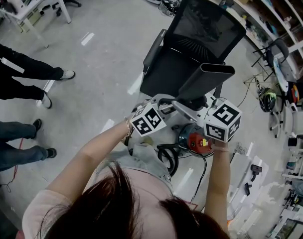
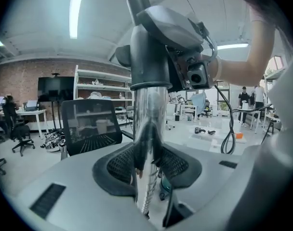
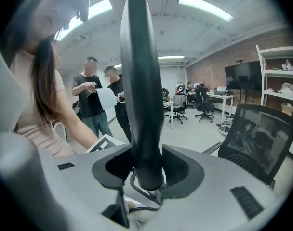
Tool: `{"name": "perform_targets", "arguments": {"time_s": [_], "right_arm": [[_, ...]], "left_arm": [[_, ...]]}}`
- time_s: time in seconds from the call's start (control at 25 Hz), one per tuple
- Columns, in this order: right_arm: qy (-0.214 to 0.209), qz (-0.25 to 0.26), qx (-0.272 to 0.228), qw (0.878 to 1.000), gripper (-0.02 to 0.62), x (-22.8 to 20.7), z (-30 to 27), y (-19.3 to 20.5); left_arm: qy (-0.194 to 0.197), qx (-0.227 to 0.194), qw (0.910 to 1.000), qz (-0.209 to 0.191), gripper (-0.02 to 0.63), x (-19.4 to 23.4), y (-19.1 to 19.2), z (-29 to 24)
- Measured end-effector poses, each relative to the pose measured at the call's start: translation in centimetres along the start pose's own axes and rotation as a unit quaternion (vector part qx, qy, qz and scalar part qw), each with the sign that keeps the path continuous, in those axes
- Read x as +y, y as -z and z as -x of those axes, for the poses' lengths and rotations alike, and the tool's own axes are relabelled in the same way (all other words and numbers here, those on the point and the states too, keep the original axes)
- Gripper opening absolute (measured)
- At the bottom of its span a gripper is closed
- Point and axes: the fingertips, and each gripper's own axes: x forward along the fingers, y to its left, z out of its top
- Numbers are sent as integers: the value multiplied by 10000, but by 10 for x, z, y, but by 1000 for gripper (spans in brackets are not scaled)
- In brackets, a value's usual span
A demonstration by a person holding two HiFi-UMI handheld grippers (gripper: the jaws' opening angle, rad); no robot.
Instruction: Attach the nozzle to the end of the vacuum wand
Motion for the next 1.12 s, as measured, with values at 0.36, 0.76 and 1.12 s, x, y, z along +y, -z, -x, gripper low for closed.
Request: {"name": "perform_targets", "arguments": {"time_s": [0.36, 0.76, 1.12], "right_arm": [[859, -307, -886, 9919, 187, -8, -1, -2], [1993, -672, -1284, 9692, 187, -15, 5, -1], [773, 84, -211, 9967, 187, 3, 4, 7]], "left_arm": [[-168, -7, 9998, 54, 152, 7, 3, 0], [-337, 71, 9994, 41, 153, 6, 4, 2], [324, 192, 9992, -138, 153, -9, 4, 2]]}}
